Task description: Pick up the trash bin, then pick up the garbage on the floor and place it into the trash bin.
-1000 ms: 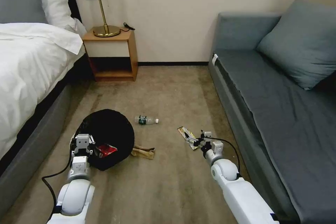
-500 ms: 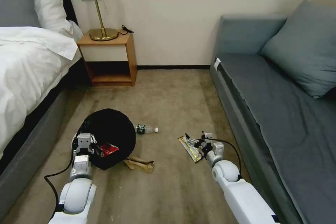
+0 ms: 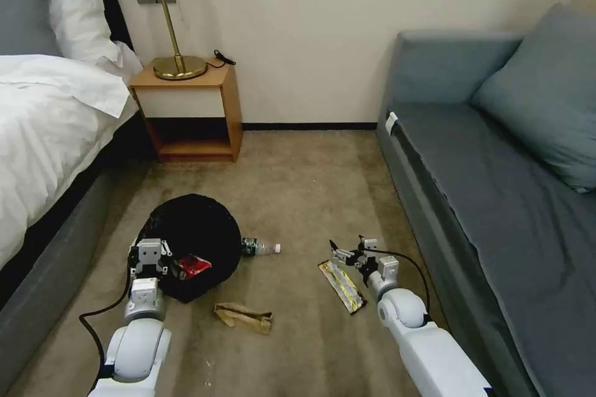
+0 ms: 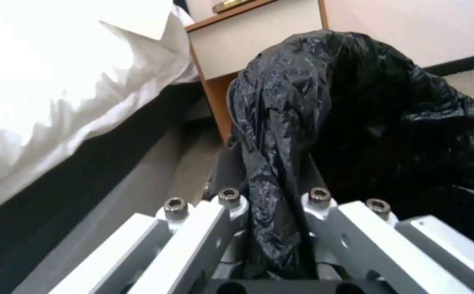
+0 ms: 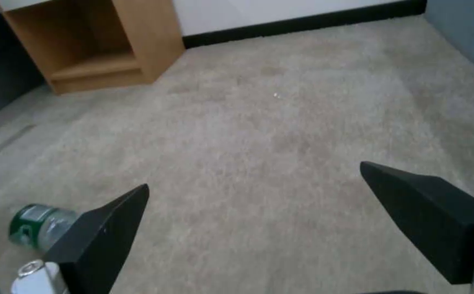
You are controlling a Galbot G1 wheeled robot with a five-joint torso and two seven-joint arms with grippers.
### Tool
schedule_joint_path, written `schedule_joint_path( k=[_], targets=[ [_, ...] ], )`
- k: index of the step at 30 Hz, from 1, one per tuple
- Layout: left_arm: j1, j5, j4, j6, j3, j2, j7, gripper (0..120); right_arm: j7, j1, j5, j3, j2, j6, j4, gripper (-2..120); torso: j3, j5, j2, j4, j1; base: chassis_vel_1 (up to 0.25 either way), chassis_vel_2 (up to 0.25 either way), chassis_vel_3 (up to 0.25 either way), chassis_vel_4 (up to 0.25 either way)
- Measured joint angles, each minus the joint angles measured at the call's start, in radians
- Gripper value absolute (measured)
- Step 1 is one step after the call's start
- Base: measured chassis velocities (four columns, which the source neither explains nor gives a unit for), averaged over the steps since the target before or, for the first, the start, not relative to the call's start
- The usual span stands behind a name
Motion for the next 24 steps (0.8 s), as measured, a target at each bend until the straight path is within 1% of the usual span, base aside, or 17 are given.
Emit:
schedule_joint_path(
  k=[8, 17, 21, 24],
  targets=[
    [0.009, 0.007, -0.002, -0.008, -0.001, -0.003, 0.002, 5, -0.002, -0.002, -0.002, 0.001, -0.003, 0.002, 0.002, 100, 0.000, 0.0000, 0.000, 0.0001, 0.000, -0.132, 0.128, 0.121, -0.128],
    [0.004, 0.008, -0.006, -0.005, 0.000, -0.003, 0.002, 5, -0.004, -0.003, -0.019, -0.005, -0.012, 0.007, 0.005, 100, 0.000, 0.0000, 0.000, 0.0000, 0.000, -0.134, 0.125, 0.120, -0.117],
    [-0.001, 0.010, -0.008, -0.001, 0.002, -0.001, 0.004, 5, -0.021, -0.001, -0.024, -0.022, -0.024, 0.017, 0.009, 100, 0.000, 0.0000, 0.000, -0.0002, 0.000, -0.124, 0.121, 0.117, -0.114],
    [-0.002, 0.010, -0.011, 0.001, 0.003, 0.002, 0.007, 5, -0.043, 0.009, -0.031, -0.049, -0.041, 0.006, 0.017, 100, 0.000, 0.0000, 0.000, 0.0000, 0.000, -0.061, 0.065, 0.063, -0.061]
  ],
)
